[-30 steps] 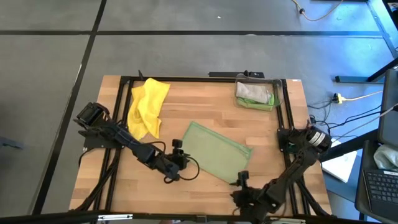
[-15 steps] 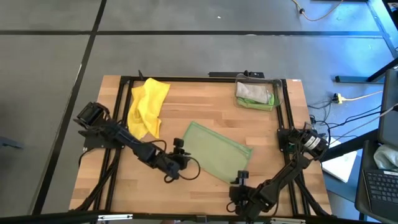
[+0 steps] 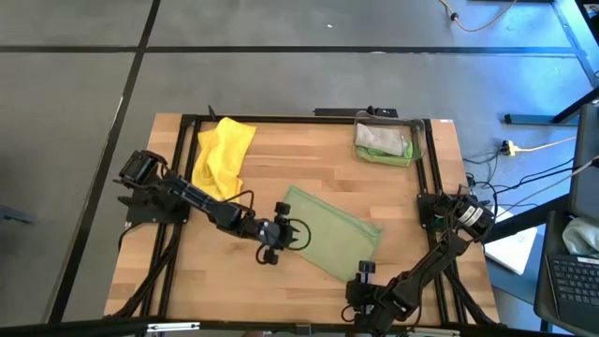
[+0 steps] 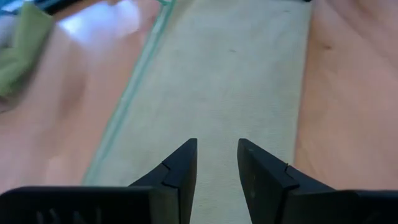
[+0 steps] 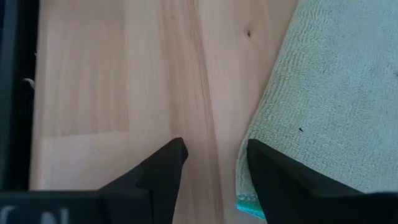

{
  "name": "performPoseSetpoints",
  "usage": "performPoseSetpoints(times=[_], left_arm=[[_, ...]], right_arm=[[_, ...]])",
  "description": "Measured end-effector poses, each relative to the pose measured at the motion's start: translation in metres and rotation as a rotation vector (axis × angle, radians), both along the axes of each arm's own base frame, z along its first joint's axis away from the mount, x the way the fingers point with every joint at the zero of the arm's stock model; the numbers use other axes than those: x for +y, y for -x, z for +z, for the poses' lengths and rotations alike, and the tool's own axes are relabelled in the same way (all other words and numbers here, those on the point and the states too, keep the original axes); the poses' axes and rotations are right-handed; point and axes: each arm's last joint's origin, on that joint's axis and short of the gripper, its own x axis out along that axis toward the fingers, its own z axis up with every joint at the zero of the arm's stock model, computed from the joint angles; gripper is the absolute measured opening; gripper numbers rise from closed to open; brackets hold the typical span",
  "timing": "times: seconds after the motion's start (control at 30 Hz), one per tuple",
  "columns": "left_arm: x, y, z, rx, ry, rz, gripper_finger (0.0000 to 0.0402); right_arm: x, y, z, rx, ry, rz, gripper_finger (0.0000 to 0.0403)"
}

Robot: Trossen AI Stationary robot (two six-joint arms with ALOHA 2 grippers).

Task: Fold microfiber towels
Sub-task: Fold the light green cloth

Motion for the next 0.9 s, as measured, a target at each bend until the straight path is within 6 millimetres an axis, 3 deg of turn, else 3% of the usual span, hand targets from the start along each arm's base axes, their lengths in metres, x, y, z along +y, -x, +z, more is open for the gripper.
performPoseSetpoints(times=[0.33, 0.63, 0.73, 0.9], left_arm=[[-0.006, 0.000, 0.000, 0.073, 0.271, -0.247, 0.0108], [-0.030, -0.011, 0.031, -0.290, 0.379, -0.390, 0.0108], [-0.036, -0.014, 0.024, -0.313, 0.408, -0.396, 0.0108], [-0.049, -0.028, -0.009, -0.347, 0.490, -0.396, 0.0108]], right_arm=[[0.014, -0.006, 0.004, -0.081, -0.156, -0.006, 0.0180], [0.014, -0.011, 0.006, -0.153, -0.152, -0.031, 0.0180], [0.013, -0.012, 0.006, -0.156, -0.154, -0.036, 0.0180], [0.013, -0.012, 0.007, -0.159, -0.154, -0.039, 0.0180]])
